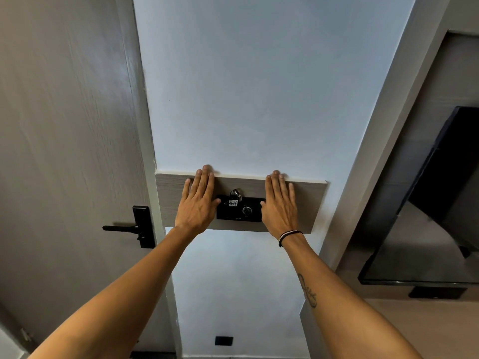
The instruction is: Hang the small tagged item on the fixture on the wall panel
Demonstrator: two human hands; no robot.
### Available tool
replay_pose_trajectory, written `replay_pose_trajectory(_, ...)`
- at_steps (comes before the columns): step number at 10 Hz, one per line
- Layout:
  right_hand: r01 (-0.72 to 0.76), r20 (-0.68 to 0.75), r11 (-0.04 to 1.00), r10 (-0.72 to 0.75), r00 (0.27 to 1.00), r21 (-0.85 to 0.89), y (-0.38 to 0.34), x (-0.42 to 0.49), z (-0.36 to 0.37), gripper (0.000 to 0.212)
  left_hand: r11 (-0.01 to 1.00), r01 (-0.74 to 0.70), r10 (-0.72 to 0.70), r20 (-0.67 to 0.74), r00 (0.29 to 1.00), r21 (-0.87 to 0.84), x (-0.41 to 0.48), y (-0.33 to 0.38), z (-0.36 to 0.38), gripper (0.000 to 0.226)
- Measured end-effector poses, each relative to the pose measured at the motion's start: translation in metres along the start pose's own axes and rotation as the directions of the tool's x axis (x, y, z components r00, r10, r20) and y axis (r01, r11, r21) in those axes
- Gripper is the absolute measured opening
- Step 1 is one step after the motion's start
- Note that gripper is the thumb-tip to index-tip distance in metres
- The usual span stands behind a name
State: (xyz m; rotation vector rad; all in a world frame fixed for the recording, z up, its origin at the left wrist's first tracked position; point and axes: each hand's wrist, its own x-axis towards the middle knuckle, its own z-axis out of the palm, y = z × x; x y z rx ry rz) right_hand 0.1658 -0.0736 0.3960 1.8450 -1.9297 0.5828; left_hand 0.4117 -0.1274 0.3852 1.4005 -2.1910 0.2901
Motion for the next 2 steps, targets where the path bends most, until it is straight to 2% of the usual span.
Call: replay_pose_trajectory(2,0.024,-0.127,0.997,-0.034,0.991,-0.080,0.016,0.006,-0.012,0.076,1.000,-0.025,0.026,-0.132,0.991,0.009,0.025,0.002,-0.029,0.074)
